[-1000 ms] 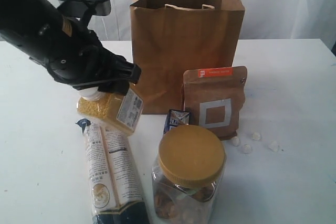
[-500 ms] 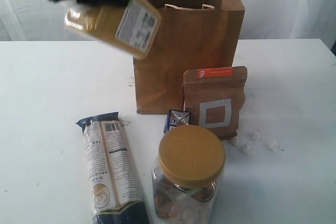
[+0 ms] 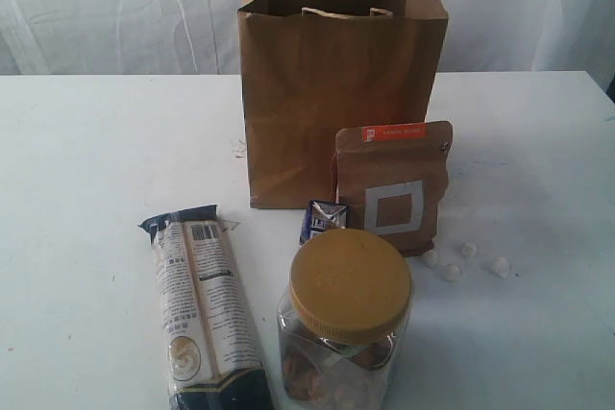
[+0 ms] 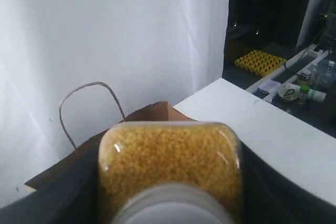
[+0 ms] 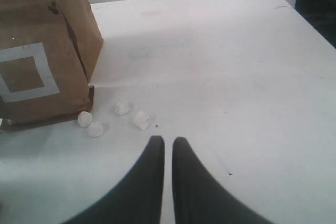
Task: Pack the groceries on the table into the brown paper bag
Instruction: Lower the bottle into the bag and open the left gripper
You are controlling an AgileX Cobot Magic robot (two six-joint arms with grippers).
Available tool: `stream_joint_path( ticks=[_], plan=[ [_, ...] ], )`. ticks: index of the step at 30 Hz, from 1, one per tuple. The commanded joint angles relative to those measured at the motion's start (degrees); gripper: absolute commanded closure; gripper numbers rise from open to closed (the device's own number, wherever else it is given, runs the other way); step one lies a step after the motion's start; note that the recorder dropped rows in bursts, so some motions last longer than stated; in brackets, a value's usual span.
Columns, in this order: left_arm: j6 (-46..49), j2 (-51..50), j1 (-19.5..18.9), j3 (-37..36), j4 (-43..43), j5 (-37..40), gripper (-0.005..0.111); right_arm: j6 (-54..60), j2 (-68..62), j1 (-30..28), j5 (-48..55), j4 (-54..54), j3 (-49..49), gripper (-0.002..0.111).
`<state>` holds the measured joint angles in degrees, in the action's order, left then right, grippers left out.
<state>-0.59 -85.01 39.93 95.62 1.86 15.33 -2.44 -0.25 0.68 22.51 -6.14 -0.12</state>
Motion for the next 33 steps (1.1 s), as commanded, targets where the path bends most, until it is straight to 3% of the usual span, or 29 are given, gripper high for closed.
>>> stream_joint_path(
  ticks=[1,11,24,33],
  plan=[
    [4.3,-4.0,0.1,2.4,0.9,-9.0,0.107,0.3,0.3,0.5,0.1,0.2,0.1,0.102],
    [7.8,-7.7,0.1,2.5,0.7,-17.7,0.107,0.3,0.3,0.5,0.1,0.2,0.1,0.102],
    [22.5,-9.7,0.0,2.5,0.7,-14.7,0.107,0.3,0.3,0.5,0.1,0.2,0.1,0.102],
    [23.6,-10.5,-1.0,2.0,0.7,-10.6,0.107,0.3,0.3,0.5,0.1,0.2,0.1,0.102]
  ],
)
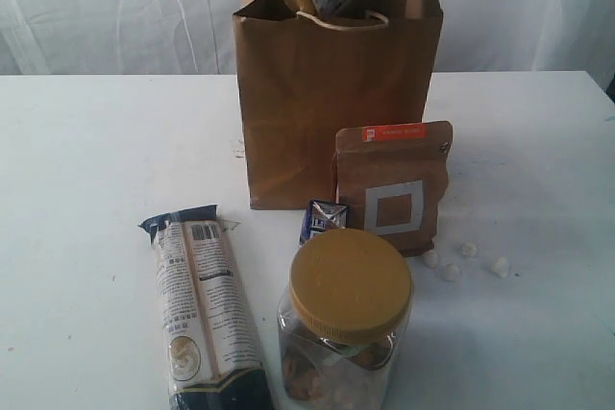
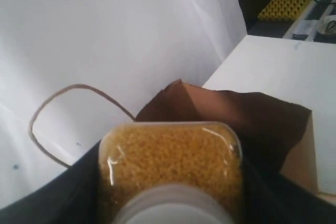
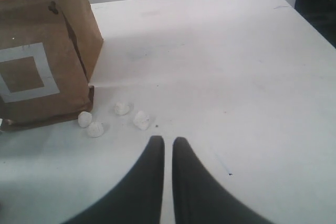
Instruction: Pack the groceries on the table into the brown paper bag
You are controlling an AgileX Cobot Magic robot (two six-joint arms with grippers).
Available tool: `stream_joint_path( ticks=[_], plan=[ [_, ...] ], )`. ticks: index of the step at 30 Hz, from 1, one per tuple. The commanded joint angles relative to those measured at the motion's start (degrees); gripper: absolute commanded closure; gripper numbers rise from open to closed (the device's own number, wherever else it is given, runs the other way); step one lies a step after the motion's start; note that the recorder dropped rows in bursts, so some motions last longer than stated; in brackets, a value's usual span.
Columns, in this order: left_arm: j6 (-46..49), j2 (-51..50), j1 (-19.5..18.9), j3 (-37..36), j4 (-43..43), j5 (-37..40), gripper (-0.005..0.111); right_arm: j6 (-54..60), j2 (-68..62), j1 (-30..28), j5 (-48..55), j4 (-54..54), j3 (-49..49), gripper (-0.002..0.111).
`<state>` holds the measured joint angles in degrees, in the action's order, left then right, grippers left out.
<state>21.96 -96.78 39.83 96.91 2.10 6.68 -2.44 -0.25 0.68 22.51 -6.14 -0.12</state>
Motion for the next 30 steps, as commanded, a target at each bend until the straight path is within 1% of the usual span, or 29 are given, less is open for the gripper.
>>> stream_joint_path(
  ticks=[1,5,14,15,17,18,21,26,27,29,30],
  plan=[
    [1.4,1.3,-1.5,0.7,0.5,0.4,0.107,0.3,0.3,0.5,0.1,0.2,0.1,0.102],
    [2.3,1.3,-3.1,0.7,0.1,6.9,0.107,0.3,0.3,1.0,0.1,0.2,0.1,0.102],
    [2.3,-0.5,-3.1,0.7,-0.9,8.1,0.105,0.3,0.3,1.6,0.1,0.2,0.1,0.102],
    [2.3,-0.9,-3.1,0.7,-0.9,8.1,0.102,0.3,0.3,1.6,0.1,0.2,0.1,0.102],
    [2.3,-1.9,-3.1,0.7,-0.9,7.9,0.090,0.3,0.3,1.6,0.1,0.2,0.1,0.102],
    [2.3,-2.3,-3.1,0.7,-0.9,7.8,0.081,0.3,0.3,1.6,0.1,0.2,0.1,0.102],
    [2.3,-2.7,-3.1,0.7,-0.9,7.5,0.069,0.3,0.3,1.6,0.1,0.2,0.1,0.102],
    [2.3,-2.7,-3.1,0.7,-0.9,7.5,0.052,0.3,0.3,1.6,0.1,0.2,0.1,0.102],
    [2.3,-2.7,-3.1,0.7,-0.9,7.5,0.045,0.3,0.3,1.6,0.1,0.2,0.1,0.102],
    [1.8,-2.7,-3.1,0.7,-0.8,7.7,0.038,0.3,0.3,1.6,0.1,0.2,0.1,0.102],
    [1.5,-2.7,-3.1,0.7,-0.6,8.1,0.037,0.3,0.3,1.6,0.1,0.2,0.1,0.102]
  ],
)
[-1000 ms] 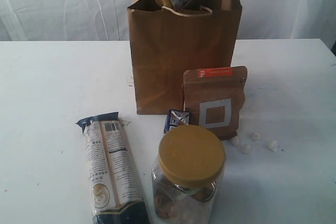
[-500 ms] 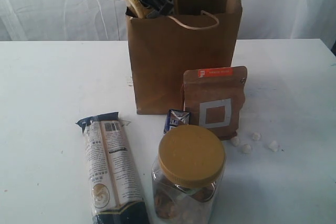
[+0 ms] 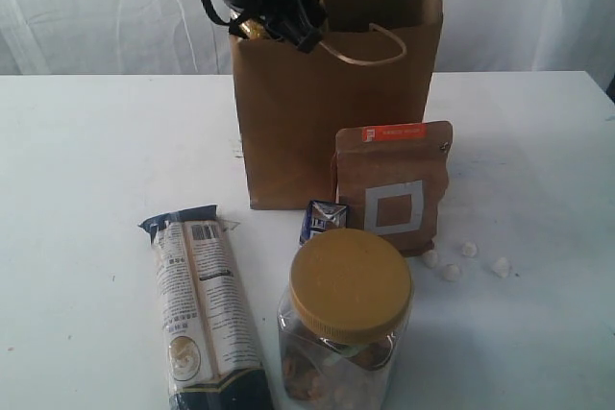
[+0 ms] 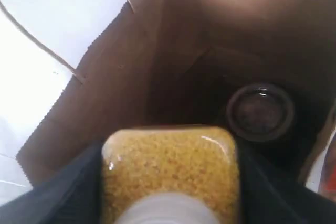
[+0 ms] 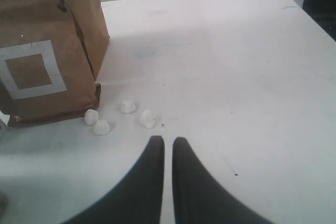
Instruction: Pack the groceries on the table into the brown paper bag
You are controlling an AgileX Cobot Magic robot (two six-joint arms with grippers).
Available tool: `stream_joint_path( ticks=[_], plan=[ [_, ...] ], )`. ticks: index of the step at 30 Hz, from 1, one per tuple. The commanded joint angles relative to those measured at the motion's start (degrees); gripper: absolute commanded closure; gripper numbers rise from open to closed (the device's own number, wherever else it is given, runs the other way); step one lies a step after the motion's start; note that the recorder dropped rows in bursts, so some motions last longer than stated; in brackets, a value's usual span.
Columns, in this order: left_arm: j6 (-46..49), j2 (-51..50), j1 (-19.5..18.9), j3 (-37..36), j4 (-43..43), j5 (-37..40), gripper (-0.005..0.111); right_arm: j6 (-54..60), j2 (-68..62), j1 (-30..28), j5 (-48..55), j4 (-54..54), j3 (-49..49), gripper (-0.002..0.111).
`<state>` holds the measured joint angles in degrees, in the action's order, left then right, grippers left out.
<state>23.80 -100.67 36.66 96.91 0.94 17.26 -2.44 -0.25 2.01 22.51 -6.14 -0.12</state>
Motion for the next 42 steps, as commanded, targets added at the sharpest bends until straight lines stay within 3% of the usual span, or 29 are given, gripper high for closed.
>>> stream_joint_path(
  ticks=[1,13,26,30,37,42],
  plan=[
    [-1.7,1.2,0.0,0.7,0.5,-1.5,0.037,0.3,0.3,0.2,0.1,0.2,0.1,0.102],
    [-3.0,1.4,0.0,1.2,0.5,-0.3,0.037,0.3,0.3,0.2,0.1,0.2,0.1,0.102],
    [-6.0,11.4,0.0,2.5,0.5,4.1,0.039,0.3,0.3,0.2,0.1,0.2,0.1,0.102],
    [-6.0,15.2,0.0,2.5,0.5,7.5,0.053,0.3,0.3,0.2,0.1,0.2,0.1,0.102],
    [-6.0,21.5,0.0,2.5,-0.9,12.6,0.103,0.3,0.3,0.2,0.1,0.2,0.1,0.102],
    [-5.9,24.7,0.0,2.5,-13.5,21.7,0.107,0.3,0.3,0.2,0.1,0.2,0.1,0.102]
  ],
)
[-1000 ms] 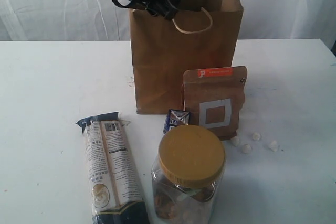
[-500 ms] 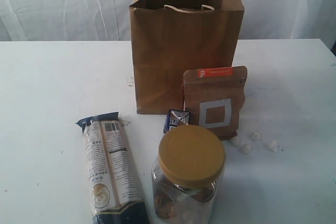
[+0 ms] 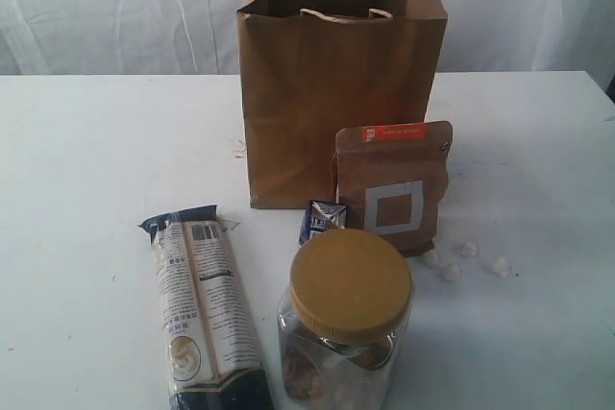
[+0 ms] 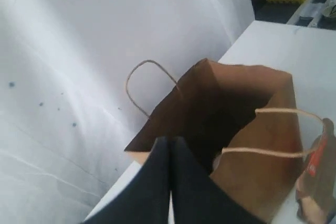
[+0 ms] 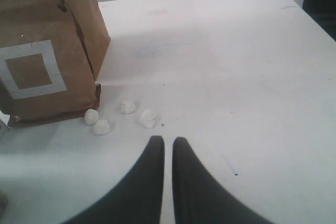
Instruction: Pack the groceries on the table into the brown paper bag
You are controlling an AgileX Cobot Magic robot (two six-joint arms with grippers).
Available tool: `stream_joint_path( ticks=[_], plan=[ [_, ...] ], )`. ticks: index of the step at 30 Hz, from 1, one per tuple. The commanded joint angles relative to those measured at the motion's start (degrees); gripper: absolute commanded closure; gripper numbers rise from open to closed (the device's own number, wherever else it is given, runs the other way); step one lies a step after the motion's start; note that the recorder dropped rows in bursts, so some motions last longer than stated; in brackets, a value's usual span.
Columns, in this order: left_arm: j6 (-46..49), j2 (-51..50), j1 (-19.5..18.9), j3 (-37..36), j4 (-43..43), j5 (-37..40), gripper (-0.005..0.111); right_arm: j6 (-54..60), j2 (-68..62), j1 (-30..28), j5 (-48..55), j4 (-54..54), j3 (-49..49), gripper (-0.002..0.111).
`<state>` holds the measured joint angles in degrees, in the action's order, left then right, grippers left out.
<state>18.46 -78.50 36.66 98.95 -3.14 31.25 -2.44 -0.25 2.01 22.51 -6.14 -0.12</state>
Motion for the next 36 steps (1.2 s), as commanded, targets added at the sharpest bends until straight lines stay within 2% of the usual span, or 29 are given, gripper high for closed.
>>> stream_joint_path(
  ticks=[1,4,6,7,8,13,18,21,24,27,30,31,33,35,36],
  plan=[
    [-0.7,2.5,0.0,0.5,-14.1,10.3,0.107,0.3,0.3,0.2,0.1,0.2,0.1,0.102],
    [-8.3,2.3,-1.0,-0.9,-30.3,14.2,0.107,0.3,0.3,0.2,0.1,0.2,0.1,0.102],
    [-18.1,2.3,-4.2,-3.6,-39.3,13.7,0.107,0.3,0.3,0.2,0.1,0.2,0.1,0.102],
    [-21.3,2.3,-5.9,-4.7,-41.0,13.7,0.107,0.3,0.3,0.2,0.1,0.2,0.1,0.102],
    [-23.9,2.3,-7.8,-5.8,-41.6,13.6,0.107,0.3,0.3,0.2,0.1,0.2,0.1,0.102],
    [-36.7,2.5,-22.6,-16.4,-40.8,9.0,0.107,0.3,0.3,0.2,0.1,0.2,0.1,0.102],
    [-47.8,2.5,-35.7,-32.1,-38.9,5.3,0.107,0.3,0.3,0.2,0.1,0.2,0.1,0.102],
    [-48.1,3.1,-40.9,-43.9,-37.6,0.9,0.107,0.3,0.3,0.2,0.1,0.2,0.1,0.102],
    [-53.0,4.6,-43.4,-58.3,-37.3,-12.9,0.107,0.3,0.3,0.2,0.1,0.2,0.1,0.102],
    [-62.4,6.8,-43.4,-70.2,-37.3,-31.8,0.107,0.3,0.3,0.2,0.1,0.2,0.1,0.102],
    [-62.6,9.7,-43.3,-79.2,-37.3,-48.4,0.107,0.3,0.3,0.2,0.0,0.2,0.1,0.102],
    [-61.8,11.2,-43.3,-81.9,-37.3,-51.8,0.107,0.3,0.3,0.2,0.0,0.2,0.1,0.102],
    [-60.4,14.8,-43.3,-85.6,-35.1,-53.6,0.107,0.3,0.3,0.2,0.0,0.2,0.1,0.102],
    [-54.9,19.4,-43.3,-87.9,-26.6,-52.1,0.107,0.3,0.3,0.2,0.0,0.2,0.1,0.102],
    [-50.3,22.5,-43.3,-88.5,-19.2,-50.9,0.107,0.3,0.3,0.2,0.0,0.2,0.1,0.102]
  ],
)
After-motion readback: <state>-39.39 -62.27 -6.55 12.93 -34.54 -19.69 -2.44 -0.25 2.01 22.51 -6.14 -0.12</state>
